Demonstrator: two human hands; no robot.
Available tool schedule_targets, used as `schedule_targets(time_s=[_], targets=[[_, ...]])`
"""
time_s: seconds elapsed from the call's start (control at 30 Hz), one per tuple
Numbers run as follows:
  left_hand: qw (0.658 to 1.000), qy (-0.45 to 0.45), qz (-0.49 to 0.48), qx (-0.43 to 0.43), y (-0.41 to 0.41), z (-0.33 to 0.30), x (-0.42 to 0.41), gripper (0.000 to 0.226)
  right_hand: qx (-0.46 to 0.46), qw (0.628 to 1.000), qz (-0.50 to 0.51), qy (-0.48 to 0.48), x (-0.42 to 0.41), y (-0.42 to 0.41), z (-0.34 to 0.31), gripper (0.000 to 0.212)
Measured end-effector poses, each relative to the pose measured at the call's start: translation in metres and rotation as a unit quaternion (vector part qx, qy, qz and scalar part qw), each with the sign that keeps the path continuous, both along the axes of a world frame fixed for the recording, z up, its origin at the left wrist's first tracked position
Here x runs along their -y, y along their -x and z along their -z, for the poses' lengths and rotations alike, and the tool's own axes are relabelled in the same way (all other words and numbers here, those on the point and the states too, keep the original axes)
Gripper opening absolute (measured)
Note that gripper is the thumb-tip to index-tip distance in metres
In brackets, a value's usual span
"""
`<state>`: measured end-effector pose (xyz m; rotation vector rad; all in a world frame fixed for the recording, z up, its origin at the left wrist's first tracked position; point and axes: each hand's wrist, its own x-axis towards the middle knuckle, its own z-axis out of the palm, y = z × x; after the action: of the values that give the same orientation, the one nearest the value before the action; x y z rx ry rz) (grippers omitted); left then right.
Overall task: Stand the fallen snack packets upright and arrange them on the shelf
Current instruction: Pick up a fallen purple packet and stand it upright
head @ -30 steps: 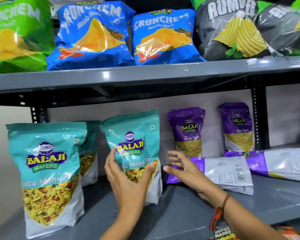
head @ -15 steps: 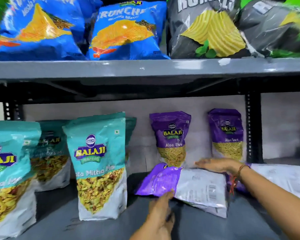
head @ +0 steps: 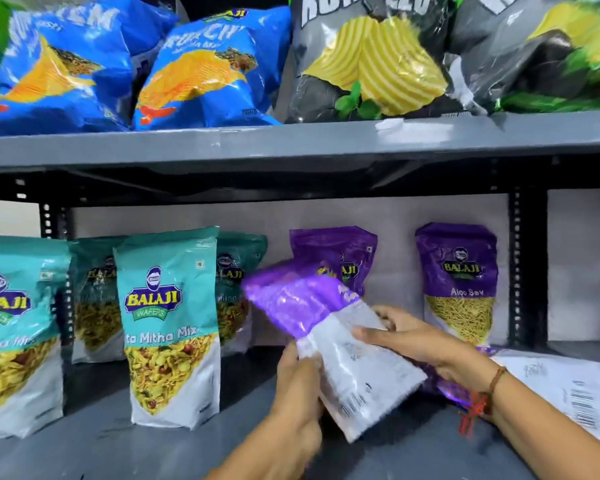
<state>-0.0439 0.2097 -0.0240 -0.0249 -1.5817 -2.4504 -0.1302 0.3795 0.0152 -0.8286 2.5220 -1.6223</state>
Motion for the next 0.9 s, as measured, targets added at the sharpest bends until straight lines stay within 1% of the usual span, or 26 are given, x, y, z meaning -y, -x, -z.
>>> schedule_targets(time_s=[0.03, 0.1, 0.13, 0.17, 0.23, 0.27, 0.33, 0.43, 0.5, 0.53, 0.57, 0.6, 0.63, 0.67, 0.73, 0.8, 0.87, 0.9], targets=[[1.000, 0.011, -0.005, -0.019, 0.010, -0.005, 0.006, 0.040, -0.037, 0.998, 0.022, 0.038, 0.004, -0.002, 0.001, 0.042], [0.997, 0.042, -0.018, -0.063, 0.029, -0.016, 0.016, 0.039, -0.102, 0.987, 0.081, 0.099, 0.013, -0.006, 0.005, 0.059], [0.995, 0.056, -0.017, -0.083, 0.037, -0.020, 0.022, 0.039, -0.131, 0.979, 0.106, 0.116, 0.018, -0.007, 0.009, 0.064], [0.993, 0.069, -0.010, -0.100, 0.047, -0.020, 0.029, 0.039, -0.158, 0.971, 0.131, 0.123, 0.023, -0.007, 0.014, 0.064], [0.990, 0.089, 0.011, -0.106, 0.061, -0.013, 0.041, 0.041, -0.182, 0.961, 0.173, 0.114, 0.030, -0.009, 0.029, 0.054], [0.990, 0.101, 0.024, -0.099, 0.065, -0.006, 0.045, 0.041, -0.182, 0.961, 0.183, 0.103, 0.032, -0.010, 0.037, 0.049], [0.989, 0.116, 0.053, -0.079, 0.070, 0.013, 0.052, 0.038, -0.180, 0.962, 0.187, 0.080, 0.033, -0.009, 0.056, 0.048], [0.988, 0.108, 0.086, -0.061, 0.075, 0.031, 0.063, 0.034, -0.190, 0.961, 0.191, 0.063, 0.033, -0.013, 0.065, 0.048], [0.988, 0.103, 0.102, -0.058, 0.074, 0.028, 0.067, 0.035, -0.194, 0.953, 0.218, 0.079, 0.033, -0.018, 0.061, 0.056], [0.988, 0.098, 0.106, -0.054, 0.072, 0.025, 0.068, 0.036, -0.195, 0.943, 0.252, 0.097, 0.034, -0.022, 0.061, 0.062], [0.989, 0.093, 0.107, -0.043, 0.069, 0.022, 0.068, 0.037, -0.194, 0.931, 0.287, 0.119, 0.035, -0.028, 0.064, 0.065], [0.990, 0.092, 0.104, -0.026, 0.067, 0.019, 0.069, 0.038, -0.189, 0.924, 0.303, 0.138, 0.036, -0.034, 0.067, 0.064], [0.991, 0.095, 0.099, -0.004, 0.065, 0.016, 0.070, 0.043, -0.173, 0.929, 0.294, 0.144, 0.039, -0.040, 0.072, 0.060], [0.990, 0.096, 0.098, 0.018, 0.065, 0.015, 0.071, 0.051, -0.145, 0.944, 0.262, 0.142, 0.042, -0.045, 0.078, 0.060], [0.989, 0.099, 0.105, 0.042, 0.065, 0.016, 0.068, 0.065, -0.081, 0.972, 0.186, 0.121, 0.050, -0.052, 0.087, 0.064], [0.988, 0.112, 0.105, 0.035, 0.063, 0.020, 0.062, 0.066, -0.065, 0.978, 0.176, 0.090, 0.054, -0.052, 0.090, 0.079], [0.989, 0.133, 0.067, 0.014, 0.061, 0.024, 0.062, 0.061, -0.068, 0.976, 0.194, 0.069, 0.053, -0.050, 0.085, 0.095], [0.988, 0.146, 0.052, 0.006, 0.061, 0.026, 0.063, 0.061, -0.063, 0.978, 0.189, 0.065, 0.050, -0.050, 0.081, 0.097]])
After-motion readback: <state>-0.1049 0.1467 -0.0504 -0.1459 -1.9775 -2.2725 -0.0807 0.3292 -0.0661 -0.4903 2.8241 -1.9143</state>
